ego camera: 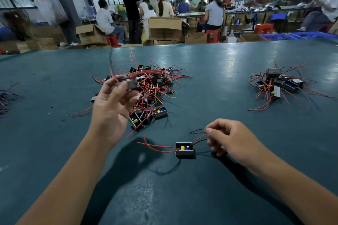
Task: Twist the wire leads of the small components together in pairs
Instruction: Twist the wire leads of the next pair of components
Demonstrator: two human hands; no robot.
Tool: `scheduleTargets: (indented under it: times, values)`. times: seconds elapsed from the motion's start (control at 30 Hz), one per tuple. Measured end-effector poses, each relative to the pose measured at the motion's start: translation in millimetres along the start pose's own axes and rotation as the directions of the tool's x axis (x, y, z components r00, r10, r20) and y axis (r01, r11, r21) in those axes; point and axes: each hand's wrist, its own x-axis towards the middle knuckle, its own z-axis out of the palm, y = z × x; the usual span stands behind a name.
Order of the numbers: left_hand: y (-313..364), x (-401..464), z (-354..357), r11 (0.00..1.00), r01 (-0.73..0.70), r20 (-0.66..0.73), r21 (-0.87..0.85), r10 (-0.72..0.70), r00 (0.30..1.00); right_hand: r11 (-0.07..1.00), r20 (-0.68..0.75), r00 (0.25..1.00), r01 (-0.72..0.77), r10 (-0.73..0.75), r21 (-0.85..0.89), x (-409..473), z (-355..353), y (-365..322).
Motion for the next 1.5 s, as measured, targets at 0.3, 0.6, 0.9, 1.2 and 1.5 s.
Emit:
scheduleTargets:
  times: [0.3,0.6,0.9,1.2,1.5]
  values:
    - [-21.7,-48.0,41.4,0.896,-0.316,0.446,0.31,0.156,0.881,0.903,-0.145,0.901,0.423,-0.409,0.078,-26.6,-1.5,-31.7]
    - [-33.4,-59.5,45.2,0.743,-0.411,0.54,0.528,0.08,0.838,0.939,0.03,0.979,0.185,-0.202,0.289,-38.6,16.3,-38.0]
    - [-38.9,-67.5,50.0,0.729,-0.366,0.641,0.578,-0.129,0.756,0.893,0.178,0.979,0.014,-0.104,0.45,-40.5,21.1,-35.9]
    - [-37.8,-66.6,47.6,0.72,-0.366,0.658,0.59,-0.165,0.735,0.887,0.205,0.97,0.021,-0.13,0.461,-38.3,18.3,-35.8]
    - [-39.2,-66.0,45.3,0.695,-0.423,0.684,0.582,-0.136,0.716,0.873,0.227,0.959,0.04,-0.17,0.486,-39.2,17.6,-36.6]
